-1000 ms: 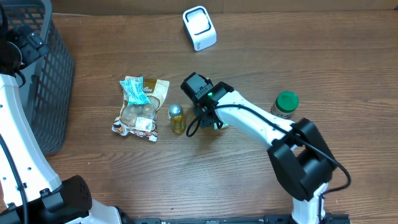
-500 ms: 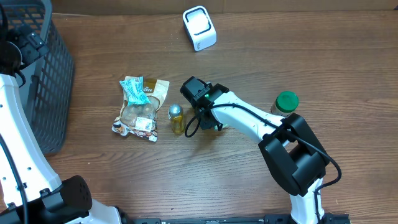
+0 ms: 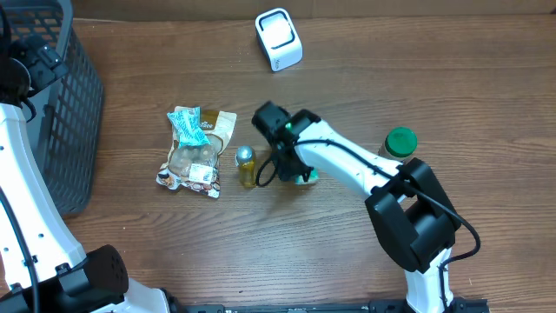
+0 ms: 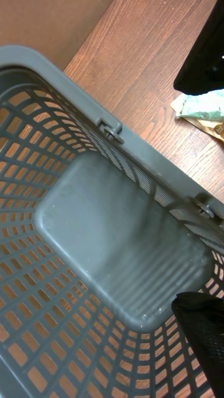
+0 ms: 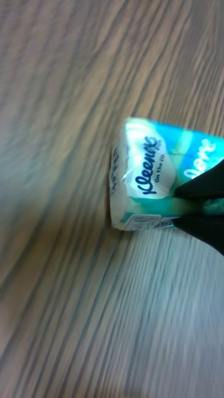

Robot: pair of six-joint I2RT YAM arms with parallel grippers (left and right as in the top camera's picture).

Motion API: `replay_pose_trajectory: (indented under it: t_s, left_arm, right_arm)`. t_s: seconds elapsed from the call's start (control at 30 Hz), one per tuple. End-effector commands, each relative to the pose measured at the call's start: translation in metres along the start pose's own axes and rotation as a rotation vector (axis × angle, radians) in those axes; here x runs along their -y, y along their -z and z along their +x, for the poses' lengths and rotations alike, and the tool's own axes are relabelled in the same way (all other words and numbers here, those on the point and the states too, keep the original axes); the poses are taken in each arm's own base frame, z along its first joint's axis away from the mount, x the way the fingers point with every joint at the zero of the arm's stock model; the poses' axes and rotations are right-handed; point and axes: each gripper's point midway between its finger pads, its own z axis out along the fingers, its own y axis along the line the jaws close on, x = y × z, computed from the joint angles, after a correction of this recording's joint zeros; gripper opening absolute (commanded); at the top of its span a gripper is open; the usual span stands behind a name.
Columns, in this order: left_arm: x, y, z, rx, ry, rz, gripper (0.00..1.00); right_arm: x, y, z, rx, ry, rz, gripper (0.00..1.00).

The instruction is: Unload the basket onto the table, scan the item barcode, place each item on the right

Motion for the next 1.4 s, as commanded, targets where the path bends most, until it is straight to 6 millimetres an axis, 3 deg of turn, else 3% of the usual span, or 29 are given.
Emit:
replay_pose_trajectory:
  t_s: [0.0, 0.1, 0.27, 0.43, 0.6, 0.87, 1.37]
  left_arm:
    - [-0.001, 0.000, -0.003, 0.008, -0.014, -0.002, 0.99]
    - [-0.001, 0.000, -0.003, 0.008, -0.014, -0.002, 0.99]
    - [-0.001, 0.000, -0.003, 0.008, -0.014, -0.002, 0.99]
    - [-0.001, 0.000, -0.003, 0.008, -0.014, -0.002, 0.99]
    - [-0.001, 0.000, -0.003, 0.008, -0.014, -0.002, 0.99]
    - [-0.001, 0.000, -0.003, 0.008, -0.014, -0.002, 1.00]
    - [-0.001, 0.000, -0.003, 0.008, -0.014, -0.002, 1.00]
  right_arm:
    - [-0.021, 0.035, -0.028, 0.033, -0.072, -0.282, 0.04]
    - [-0.024, 0.048, -0.034, 0.003, -0.133, -0.494, 0.04]
    - [-0.003, 0.062, -0.046, -0.020, -0.241, -0.747, 0.04]
    - [0.015, 0.061, -0.054, 0.016, -0.277, -0.861, 0.04]
    - [0.010, 0.051, -0.056, 0.058, -0.265, -0.953, 0.04]
    - [0.012, 0.023, -0.049, 0.083, -0.272, -0.910, 0.04]
    - [0.017, 0.005, -0.044, 0.086, -0.282, -0.856, 0.05]
